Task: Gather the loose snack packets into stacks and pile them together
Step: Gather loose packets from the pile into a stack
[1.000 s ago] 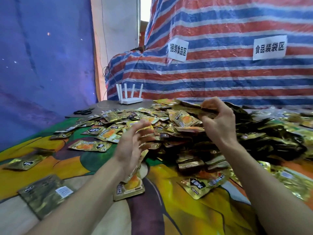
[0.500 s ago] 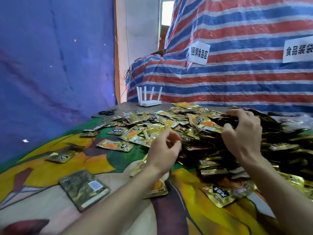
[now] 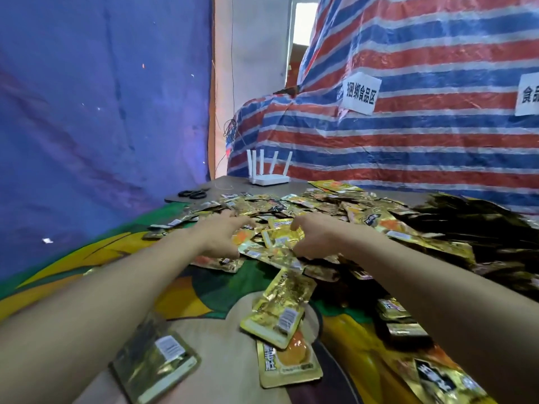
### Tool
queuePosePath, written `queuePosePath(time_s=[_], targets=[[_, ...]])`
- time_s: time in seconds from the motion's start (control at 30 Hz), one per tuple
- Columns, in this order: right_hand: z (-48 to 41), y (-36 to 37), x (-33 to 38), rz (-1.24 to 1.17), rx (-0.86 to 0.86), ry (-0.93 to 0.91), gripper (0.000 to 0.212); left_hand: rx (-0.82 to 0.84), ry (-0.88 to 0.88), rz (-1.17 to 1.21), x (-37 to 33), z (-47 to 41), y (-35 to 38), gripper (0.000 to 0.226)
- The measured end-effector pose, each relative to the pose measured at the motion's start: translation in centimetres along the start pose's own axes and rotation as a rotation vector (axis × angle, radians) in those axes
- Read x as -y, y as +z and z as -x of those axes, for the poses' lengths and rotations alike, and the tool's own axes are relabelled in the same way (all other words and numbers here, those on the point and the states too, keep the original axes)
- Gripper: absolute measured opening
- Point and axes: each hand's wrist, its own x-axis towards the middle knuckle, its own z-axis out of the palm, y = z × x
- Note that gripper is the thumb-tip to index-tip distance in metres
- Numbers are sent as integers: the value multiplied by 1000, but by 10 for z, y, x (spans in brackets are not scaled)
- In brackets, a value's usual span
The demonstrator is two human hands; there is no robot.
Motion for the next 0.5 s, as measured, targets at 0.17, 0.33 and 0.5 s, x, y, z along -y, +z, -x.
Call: queuePosePath(time_s=[0.17, 0.33, 0.5], targets=[[-59, 5, -11, -19, 182, 86, 84, 207, 7, 340, 6, -39, 23, 93], [-90, 17, -12, 121, 352, 145, 30, 220, 29, 411, 0, -64, 35, 76], [-93, 21, -6, 231, 409, 68, 14, -40, 68, -63, -1, -59, 41, 51]])
